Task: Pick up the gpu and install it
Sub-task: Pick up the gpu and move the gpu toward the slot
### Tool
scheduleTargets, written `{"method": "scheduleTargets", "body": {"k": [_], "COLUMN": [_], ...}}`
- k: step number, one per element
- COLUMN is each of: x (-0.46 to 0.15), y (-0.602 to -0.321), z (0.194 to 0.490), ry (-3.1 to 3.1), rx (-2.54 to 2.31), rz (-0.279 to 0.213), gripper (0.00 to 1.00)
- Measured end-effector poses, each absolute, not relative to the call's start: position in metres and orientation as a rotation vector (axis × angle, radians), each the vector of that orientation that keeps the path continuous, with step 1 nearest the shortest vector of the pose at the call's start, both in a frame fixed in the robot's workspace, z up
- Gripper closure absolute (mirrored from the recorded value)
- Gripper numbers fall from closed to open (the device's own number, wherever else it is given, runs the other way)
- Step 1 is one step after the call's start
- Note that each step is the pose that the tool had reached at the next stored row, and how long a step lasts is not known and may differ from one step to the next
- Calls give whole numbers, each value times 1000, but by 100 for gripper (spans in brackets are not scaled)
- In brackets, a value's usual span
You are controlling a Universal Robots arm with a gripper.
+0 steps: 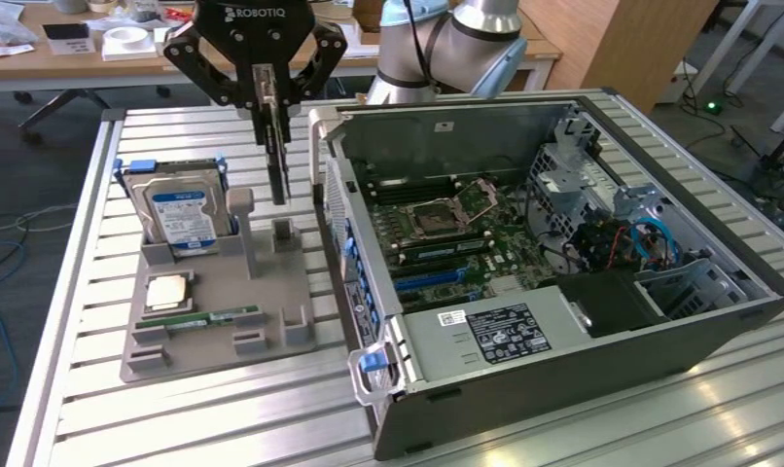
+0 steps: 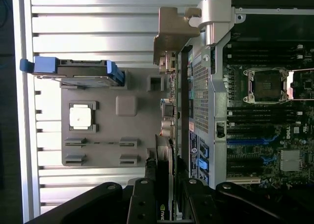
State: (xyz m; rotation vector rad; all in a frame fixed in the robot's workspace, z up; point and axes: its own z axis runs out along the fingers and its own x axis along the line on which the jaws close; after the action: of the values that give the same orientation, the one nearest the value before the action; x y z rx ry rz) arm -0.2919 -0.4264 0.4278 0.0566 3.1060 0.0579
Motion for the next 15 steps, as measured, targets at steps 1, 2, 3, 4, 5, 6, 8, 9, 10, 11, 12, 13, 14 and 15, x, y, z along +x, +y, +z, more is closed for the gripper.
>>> {"method": "scheduleTargets", "body": {"k": [1, 2, 3, 4, 5, 6, 8, 9, 10, 11, 12, 13, 14, 15], "x": [-292, -292, -292, -292, -292, -292, -292, -292, -292, -292, -292, -291, -290, -290], "y": [-426, -426, -426, -426, -426, -426, -426, -426, -426, -426, -426, -426, -426, -426], "z": [428, 428, 428, 429, 429, 429, 429, 429, 429, 429, 429, 429, 429, 429], "ry": [3106, 3106, 3106, 3106, 3106, 3106, 3106, 3106, 3106, 3106, 3106, 3106, 3106, 3106], "rx": [57, 57, 57, 57, 57, 57, 57, 57, 57, 57, 57, 57, 56, 56], "rz": [58, 58, 58, 58, 57, 58, 58, 58, 58, 58, 57, 57, 57, 57], "gripper": [74, 74, 74, 74, 74, 74, 74, 74, 74, 74, 74, 74, 74, 74]}}
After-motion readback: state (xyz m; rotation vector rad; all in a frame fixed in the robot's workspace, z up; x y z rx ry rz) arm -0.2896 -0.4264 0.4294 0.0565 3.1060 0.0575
